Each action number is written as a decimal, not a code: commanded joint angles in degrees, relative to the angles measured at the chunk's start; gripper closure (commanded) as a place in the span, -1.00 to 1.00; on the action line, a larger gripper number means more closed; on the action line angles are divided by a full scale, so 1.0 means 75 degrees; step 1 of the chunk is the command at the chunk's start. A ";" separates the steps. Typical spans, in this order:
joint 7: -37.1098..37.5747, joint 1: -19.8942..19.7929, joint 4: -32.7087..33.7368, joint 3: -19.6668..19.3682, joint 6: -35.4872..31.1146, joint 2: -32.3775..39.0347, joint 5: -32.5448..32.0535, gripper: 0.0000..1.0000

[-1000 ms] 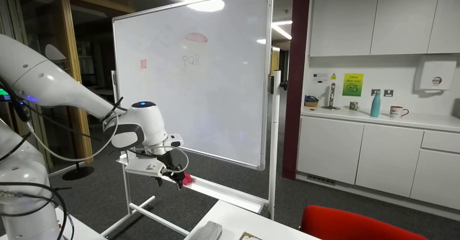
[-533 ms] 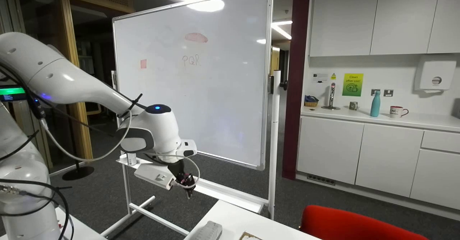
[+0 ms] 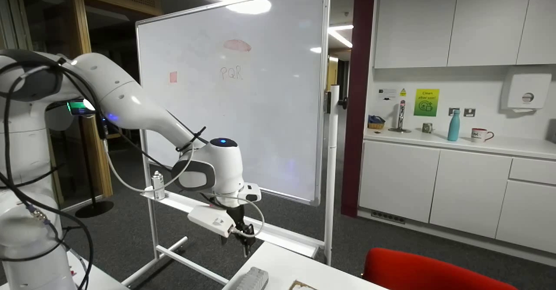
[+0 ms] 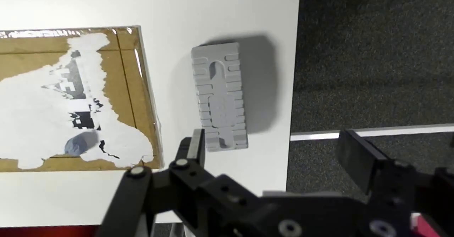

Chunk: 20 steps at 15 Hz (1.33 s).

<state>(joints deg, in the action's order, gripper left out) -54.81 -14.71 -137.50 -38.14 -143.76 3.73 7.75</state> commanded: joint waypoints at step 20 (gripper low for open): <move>0.0135 -0.2016 0.0810 0.2277 -0.1449 0.2169 -0.0191 -1.00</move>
<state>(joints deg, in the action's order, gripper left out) -54.62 -27.71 -133.07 -22.59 -150.74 16.87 7.60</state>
